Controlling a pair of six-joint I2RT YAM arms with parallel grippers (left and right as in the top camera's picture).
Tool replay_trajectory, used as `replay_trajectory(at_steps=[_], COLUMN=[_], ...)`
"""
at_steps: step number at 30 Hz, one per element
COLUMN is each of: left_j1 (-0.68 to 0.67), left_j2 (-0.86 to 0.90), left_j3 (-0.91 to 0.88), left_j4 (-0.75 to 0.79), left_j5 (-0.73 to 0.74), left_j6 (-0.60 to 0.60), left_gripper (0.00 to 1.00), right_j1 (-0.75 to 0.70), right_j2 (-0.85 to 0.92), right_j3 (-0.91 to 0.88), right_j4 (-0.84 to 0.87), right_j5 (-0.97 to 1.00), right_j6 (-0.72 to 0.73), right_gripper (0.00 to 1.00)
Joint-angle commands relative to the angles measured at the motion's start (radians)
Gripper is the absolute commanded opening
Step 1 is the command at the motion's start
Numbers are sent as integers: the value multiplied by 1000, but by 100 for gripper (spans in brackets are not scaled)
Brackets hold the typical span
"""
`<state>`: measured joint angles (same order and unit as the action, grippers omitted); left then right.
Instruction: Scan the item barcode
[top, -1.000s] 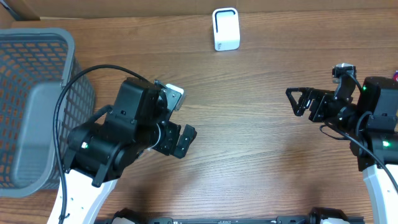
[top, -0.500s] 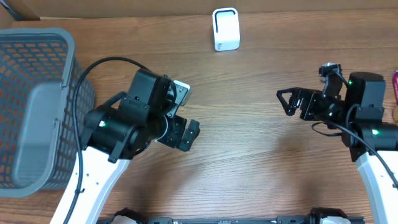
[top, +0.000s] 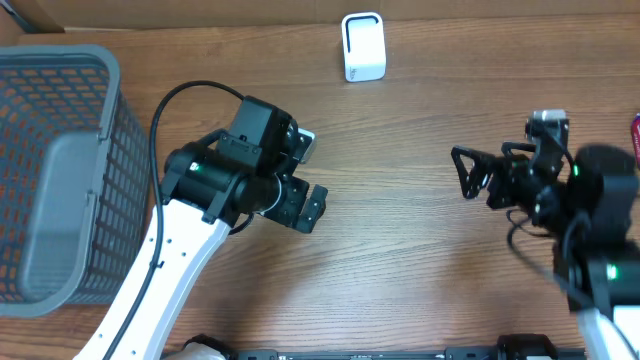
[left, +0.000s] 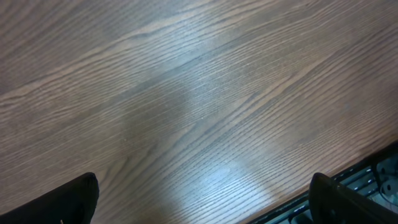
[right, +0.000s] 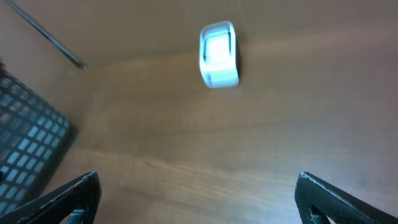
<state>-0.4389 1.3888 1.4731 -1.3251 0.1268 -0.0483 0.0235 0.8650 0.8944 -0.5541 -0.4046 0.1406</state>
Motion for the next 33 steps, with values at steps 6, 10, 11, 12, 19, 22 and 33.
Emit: replay_trajectory(at_steps=[6, 10, 11, 12, 19, 22, 33], left_j1=[-7, -7, -7, -7, -7, -7, -7], left_j2=[47, 56, 57, 57, 57, 57, 57], left_j3=[1, 1, 1, 2, 2, 1, 1], left_j4=[-2, -2, -2, -2, -2, -2, -2], left_j5=[-7, -7, -7, -7, -7, -7, -7], left_j6=[19, 19, 19, 19, 19, 19, 19], left_gripper=[100, 100, 100, 99, 100, 100, 99], right_j1=[60, 60, 60, 60, 60, 60, 24], right_j2=[-307, -425, -457, -497, -661, -707, -840], right_j3=[-298, -469, -510, -553, -734, -785, -887], right_j4=[231, 393, 417, 437, 531, 546, 583], right_j5=[159, 161, 161, 169, 251, 254, 255], right_j6=[-15, -15, -15, -15, -19, -33, -63], right_gripper=[100, 100, 100, 100, 100, 100, 100])
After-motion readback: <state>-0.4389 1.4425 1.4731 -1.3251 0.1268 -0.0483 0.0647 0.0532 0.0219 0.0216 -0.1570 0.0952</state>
